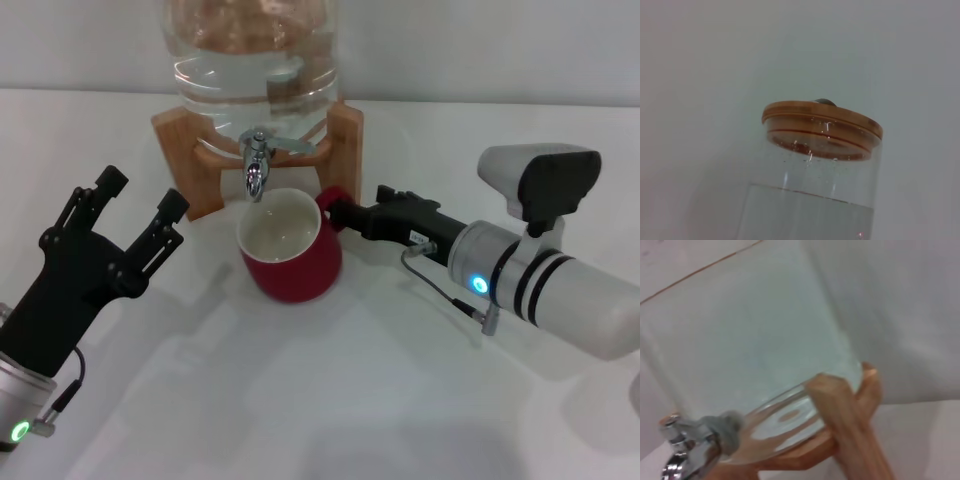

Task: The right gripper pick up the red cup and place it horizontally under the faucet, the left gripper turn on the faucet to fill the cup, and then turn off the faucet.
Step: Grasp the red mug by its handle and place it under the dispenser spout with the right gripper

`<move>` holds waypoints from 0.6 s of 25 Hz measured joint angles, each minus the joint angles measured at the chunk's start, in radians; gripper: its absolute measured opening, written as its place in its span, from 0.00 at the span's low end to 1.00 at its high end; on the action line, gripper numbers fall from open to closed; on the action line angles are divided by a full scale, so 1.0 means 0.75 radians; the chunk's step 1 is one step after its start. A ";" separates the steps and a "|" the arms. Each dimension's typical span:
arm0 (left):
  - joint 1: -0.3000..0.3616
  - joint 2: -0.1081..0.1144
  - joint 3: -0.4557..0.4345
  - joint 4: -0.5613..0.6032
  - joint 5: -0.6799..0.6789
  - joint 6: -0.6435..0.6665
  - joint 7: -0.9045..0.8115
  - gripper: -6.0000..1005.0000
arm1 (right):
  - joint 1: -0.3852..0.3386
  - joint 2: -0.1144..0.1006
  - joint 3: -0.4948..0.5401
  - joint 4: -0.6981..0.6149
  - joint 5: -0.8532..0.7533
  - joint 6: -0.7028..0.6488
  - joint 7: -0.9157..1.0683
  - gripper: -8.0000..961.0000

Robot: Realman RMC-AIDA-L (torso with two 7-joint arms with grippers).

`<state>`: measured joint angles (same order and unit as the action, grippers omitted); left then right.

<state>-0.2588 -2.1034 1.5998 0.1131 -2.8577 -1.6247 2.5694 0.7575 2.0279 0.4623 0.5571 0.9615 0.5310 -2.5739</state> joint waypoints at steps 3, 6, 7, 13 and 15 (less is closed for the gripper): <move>-0.002 0.000 0.002 0.000 0.000 -0.001 0.000 0.86 | 0.001 0.000 0.004 -0.009 -0.002 -0.016 0.000 0.91; -0.002 0.001 0.004 0.000 0.000 -0.002 0.000 0.86 | 0.017 0.000 -0.005 -0.010 -0.004 -0.052 -0.002 0.91; -0.003 0.000 0.004 0.000 0.000 -0.003 0.000 0.86 | 0.022 0.000 -0.007 -0.007 -0.005 -0.060 -0.004 0.91; 0.001 0.001 0.004 0.001 0.000 -0.006 0.000 0.86 | 0.053 0.000 -0.021 0.000 -0.026 -0.121 0.004 0.91; -0.001 0.000 0.004 0.000 0.000 -0.005 0.000 0.86 | 0.057 0.000 -0.023 0.001 -0.027 -0.129 0.004 0.91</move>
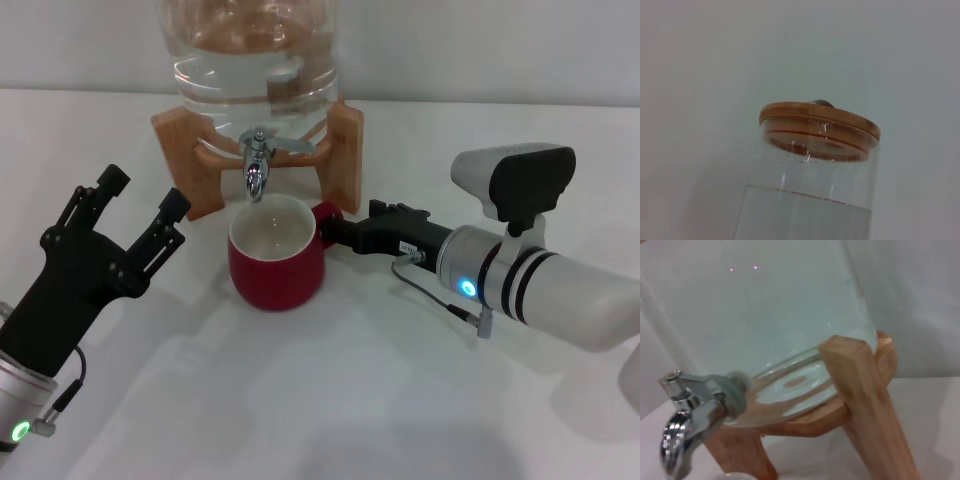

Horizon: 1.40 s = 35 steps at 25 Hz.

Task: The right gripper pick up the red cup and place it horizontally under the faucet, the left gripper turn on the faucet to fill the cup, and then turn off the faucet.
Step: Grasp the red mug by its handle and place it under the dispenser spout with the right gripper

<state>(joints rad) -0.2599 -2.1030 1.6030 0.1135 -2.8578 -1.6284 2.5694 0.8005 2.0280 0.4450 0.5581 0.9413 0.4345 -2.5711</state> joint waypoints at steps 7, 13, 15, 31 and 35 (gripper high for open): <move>-0.001 0.000 -0.002 0.000 0.000 0.005 0.000 0.86 | 0.000 0.000 0.007 0.015 -0.065 0.013 0.000 0.91; -0.001 0.000 -0.004 0.000 0.000 0.005 0.000 0.86 | 0.004 0.000 0.011 0.001 -0.069 0.010 0.000 0.91; -0.001 0.000 -0.004 0.000 0.000 0.005 0.000 0.86 | 0.006 0.000 0.012 -0.004 -0.069 0.009 0.001 0.91; -0.003 0.000 0.000 0.009 0.000 0.004 0.000 0.86 | -0.012 -0.002 0.012 -0.017 -0.137 0.039 0.002 0.91; -0.003 0.000 0.000 0.010 0.000 0.004 0.000 0.86 | -0.031 -0.006 0.013 -0.017 -0.138 0.078 0.002 0.91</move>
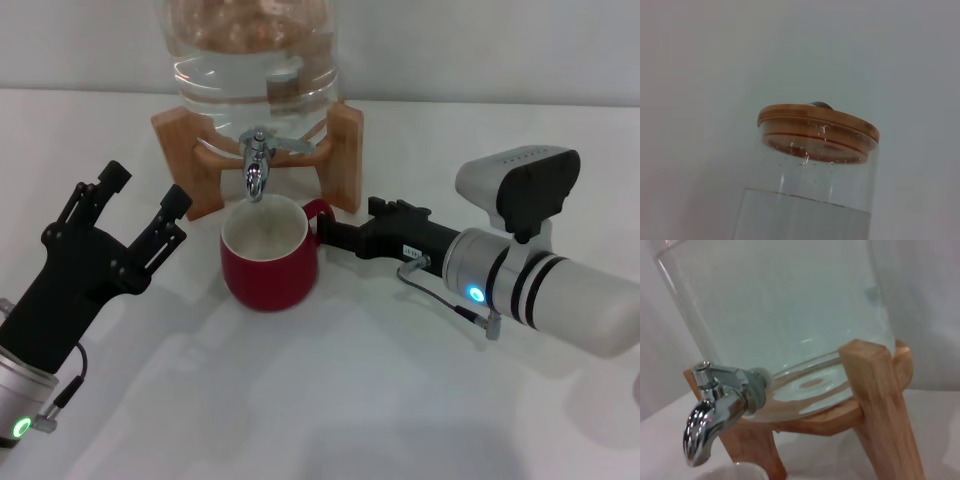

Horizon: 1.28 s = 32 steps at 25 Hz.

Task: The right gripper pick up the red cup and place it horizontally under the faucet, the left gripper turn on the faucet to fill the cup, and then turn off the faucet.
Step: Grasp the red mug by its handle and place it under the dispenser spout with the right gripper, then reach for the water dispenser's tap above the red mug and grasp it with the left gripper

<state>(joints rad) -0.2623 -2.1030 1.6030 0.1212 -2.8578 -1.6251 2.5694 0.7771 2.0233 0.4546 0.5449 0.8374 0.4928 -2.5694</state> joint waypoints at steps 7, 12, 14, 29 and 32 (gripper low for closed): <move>0.000 0.002 0.000 0.000 0.000 -0.008 0.000 0.86 | -0.042 -0.006 0.001 -0.013 -0.003 0.055 0.000 0.91; 0.000 0.003 0.000 0.008 0.003 -0.012 0.000 0.86 | -0.091 -0.014 0.002 -0.043 -0.004 0.135 0.000 0.91; 0.000 0.004 0.000 0.017 0.008 -0.013 0.000 0.86 | -0.108 -0.014 0.001 -0.061 -0.004 0.171 0.000 0.91; -0.001 0.004 0.004 0.037 0.014 -0.016 -0.001 0.86 | -0.184 -0.025 0.061 -0.243 -0.004 0.437 0.000 0.91; -0.014 0.004 0.005 0.038 0.014 -0.013 -0.002 0.86 | -0.185 -0.023 0.063 -0.309 -0.004 0.529 -0.013 0.91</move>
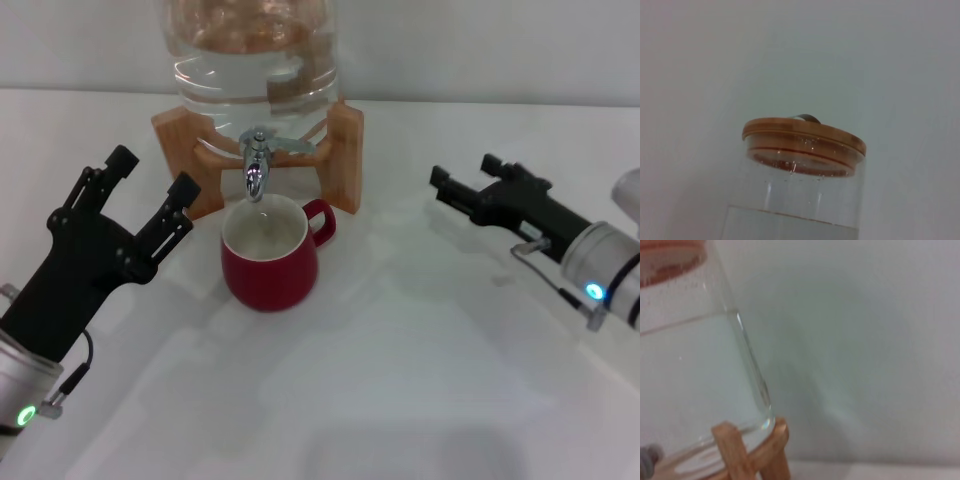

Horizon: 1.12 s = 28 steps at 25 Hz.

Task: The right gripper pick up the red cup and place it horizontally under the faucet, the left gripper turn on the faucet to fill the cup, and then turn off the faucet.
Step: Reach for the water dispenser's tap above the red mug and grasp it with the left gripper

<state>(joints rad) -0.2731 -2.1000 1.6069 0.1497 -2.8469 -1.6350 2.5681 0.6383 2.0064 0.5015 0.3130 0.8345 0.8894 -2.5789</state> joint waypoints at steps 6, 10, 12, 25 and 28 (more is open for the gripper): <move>-0.066 0.004 0.068 0.000 0.001 0.022 -0.019 0.86 | -0.002 0.005 0.014 -0.171 0.013 0.202 -0.054 0.91; -0.113 0.013 0.120 0.005 0.004 0.060 -0.077 0.86 | -0.043 0.007 0.087 -0.223 0.018 0.294 -0.201 0.91; -0.132 0.019 0.151 0.021 0.006 0.081 -0.103 0.86 | -0.064 0.007 0.133 -0.224 0.018 0.306 -0.232 0.91; -0.159 0.107 0.192 0.538 0.386 0.501 -0.450 0.86 | -0.128 0.006 0.206 -0.227 0.019 0.324 -0.263 0.91; -0.153 0.129 0.160 0.688 0.539 0.597 -0.601 0.86 | -0.135 0.006 0.211 -0.227 0.019 0.326 -0.265 0.91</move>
<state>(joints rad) -0.3881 -2.0030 1.7270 0.6654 -2.4428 -1.1874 2.1173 0.5374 2.0111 0.6598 0.1425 0.8489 1.1341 -2.7778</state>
